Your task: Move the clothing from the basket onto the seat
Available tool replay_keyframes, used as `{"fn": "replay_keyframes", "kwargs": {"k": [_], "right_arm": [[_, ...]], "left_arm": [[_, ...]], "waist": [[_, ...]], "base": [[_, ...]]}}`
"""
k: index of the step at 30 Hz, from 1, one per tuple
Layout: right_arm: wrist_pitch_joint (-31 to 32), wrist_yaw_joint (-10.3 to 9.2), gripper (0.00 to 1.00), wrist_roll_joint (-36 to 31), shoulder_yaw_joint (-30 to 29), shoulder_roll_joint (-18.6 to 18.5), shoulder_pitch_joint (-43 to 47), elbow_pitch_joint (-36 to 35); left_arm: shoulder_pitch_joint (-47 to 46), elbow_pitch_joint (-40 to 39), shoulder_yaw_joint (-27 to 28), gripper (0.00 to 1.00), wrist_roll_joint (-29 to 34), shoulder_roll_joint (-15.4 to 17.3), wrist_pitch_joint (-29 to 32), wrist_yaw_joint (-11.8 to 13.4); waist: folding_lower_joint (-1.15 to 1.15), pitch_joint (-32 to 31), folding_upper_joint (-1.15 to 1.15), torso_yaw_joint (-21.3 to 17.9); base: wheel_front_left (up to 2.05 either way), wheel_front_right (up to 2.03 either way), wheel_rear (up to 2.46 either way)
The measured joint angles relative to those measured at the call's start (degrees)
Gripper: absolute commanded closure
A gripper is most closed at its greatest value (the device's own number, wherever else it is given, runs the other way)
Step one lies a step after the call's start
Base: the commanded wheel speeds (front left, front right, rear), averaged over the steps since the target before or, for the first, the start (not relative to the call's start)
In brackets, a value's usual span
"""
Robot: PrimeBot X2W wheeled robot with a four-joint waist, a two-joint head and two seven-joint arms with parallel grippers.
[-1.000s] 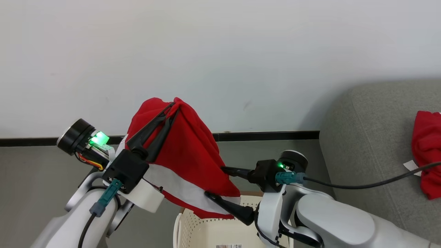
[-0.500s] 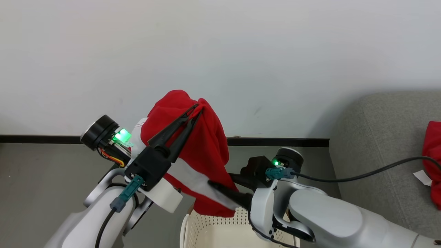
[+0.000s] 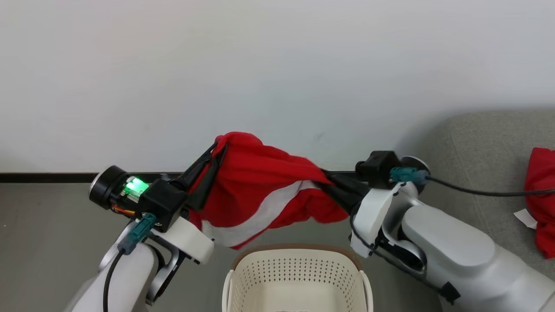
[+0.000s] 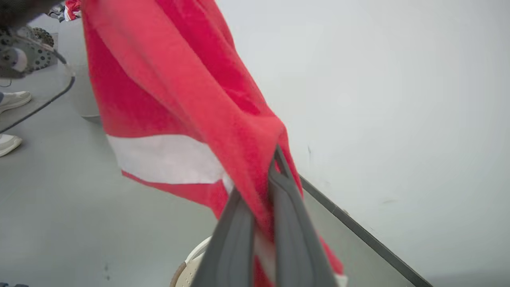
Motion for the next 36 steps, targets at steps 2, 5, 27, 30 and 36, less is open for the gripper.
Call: {"fn": "replay_keyframes", "kwargs": {"k": [2, 5, 27, 30, 36], "right_arm": [[-0.5, 0.00, 1.00, 0.6, -2.7, -0.6, 0.2, 0.1], [-0.7, 0.00, 1.00, 1.6, -6.7, -1.3, 0.4, 0.0], [-1.1, 0.00, 1.00, -1.6, -33.1, -7.7, 7.6, -6.2], [-1.1, 0.00, 1.00, -2.6, -35.9, -8.3, 10.3, -6.9], [-1.1, 0.00, 1.00, -4.2, -40.5, -8.5, 15.4, -8.7]], "left_arm": [[1.2, 1.0, 0.6, 1.00, -2.2, -0.7, 0.0, 0.0], [2.9, 1.8, 1.1, 0.59, -4.7, -1.4, -0.1, -0.1], [10.9, 2.4, -3.7, 0.00, -9.6, -4.8, -4.1, -4.6], [11.7, 2.4, -5.1, 0.00, -9.6, -5.3, -4.5, -5.1], [12.8, 2.4, -7.3, 0.00, -9.6, -5.6, -4.6, -5.8]], "waist": [[0.00, 0.0, 0.00, -0.4], [0.00, 0.1, 0.00, -1.1], [0.00, -0.4, 0.00, -7.3], [0.00, -0.5, 0.00, -8.2], [0.00, -0.8, 0.00, -10.2]], "base": [[0.00, 0.00, 0.00], [0.00, 0.00, 0.00], [0.00, 0.00, 0.00], [0.00, 0.00, 0.00], [0.00, 0.00, 0.00]]}}
